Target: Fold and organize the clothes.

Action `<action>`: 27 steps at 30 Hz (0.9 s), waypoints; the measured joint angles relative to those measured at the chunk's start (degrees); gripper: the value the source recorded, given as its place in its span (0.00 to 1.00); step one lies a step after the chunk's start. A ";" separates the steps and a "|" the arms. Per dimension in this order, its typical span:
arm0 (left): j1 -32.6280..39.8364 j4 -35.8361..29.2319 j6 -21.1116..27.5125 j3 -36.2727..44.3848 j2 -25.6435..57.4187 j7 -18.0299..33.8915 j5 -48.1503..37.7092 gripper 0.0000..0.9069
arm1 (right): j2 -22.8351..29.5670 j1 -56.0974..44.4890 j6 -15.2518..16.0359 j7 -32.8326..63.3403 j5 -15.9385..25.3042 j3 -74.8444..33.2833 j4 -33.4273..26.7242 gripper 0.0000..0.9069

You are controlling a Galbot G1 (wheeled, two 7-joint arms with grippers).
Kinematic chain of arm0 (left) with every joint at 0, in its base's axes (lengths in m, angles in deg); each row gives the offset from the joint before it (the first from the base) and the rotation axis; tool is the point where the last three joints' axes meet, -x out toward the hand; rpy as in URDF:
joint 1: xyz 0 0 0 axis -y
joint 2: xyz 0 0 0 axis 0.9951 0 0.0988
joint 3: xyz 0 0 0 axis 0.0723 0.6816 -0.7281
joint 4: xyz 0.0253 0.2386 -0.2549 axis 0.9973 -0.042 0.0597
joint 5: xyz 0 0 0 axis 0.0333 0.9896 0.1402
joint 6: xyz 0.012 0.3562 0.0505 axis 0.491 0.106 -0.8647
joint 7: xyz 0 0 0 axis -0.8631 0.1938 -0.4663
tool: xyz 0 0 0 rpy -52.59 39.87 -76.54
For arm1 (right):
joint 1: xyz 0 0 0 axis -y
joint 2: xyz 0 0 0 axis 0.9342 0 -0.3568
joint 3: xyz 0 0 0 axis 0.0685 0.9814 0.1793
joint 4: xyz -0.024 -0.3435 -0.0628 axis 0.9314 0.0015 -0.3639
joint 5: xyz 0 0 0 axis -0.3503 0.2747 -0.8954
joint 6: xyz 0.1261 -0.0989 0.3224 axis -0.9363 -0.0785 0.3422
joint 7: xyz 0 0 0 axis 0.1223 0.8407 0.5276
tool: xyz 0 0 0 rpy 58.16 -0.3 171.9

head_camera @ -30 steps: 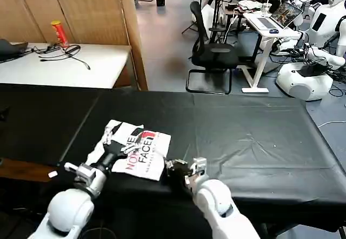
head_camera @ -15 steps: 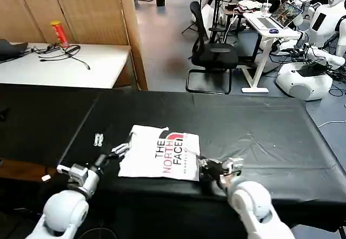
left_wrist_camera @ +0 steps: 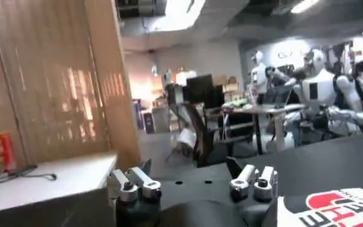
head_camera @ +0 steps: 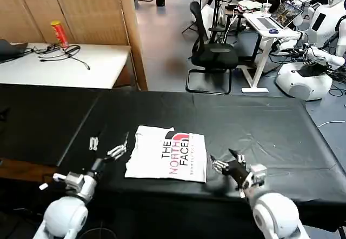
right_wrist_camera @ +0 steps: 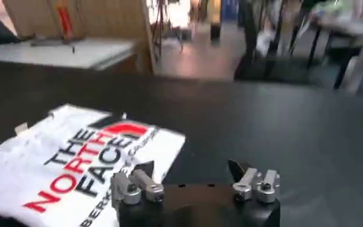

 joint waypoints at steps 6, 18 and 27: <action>-3.63 -3.25 4.41 0.27 -0.03 5.19 -1.78 0.97 | 0.59 -7.71 -10.35 5.32 3.25 -1.17 4.17 0.97; -15.24 -16.53 17.99 -3.49 0.76 10.12 -2.99 0.97 | 1.08 -24.43 -26.70 14.34 12.95 -1.00 10.86 0.97; -22.84 -18.12 14.31 -7.00 0.79 7.85 -4.79 0.97 | 2.23 -35.47 -28.38 19.01 13.87 -0.05 13.54 0.97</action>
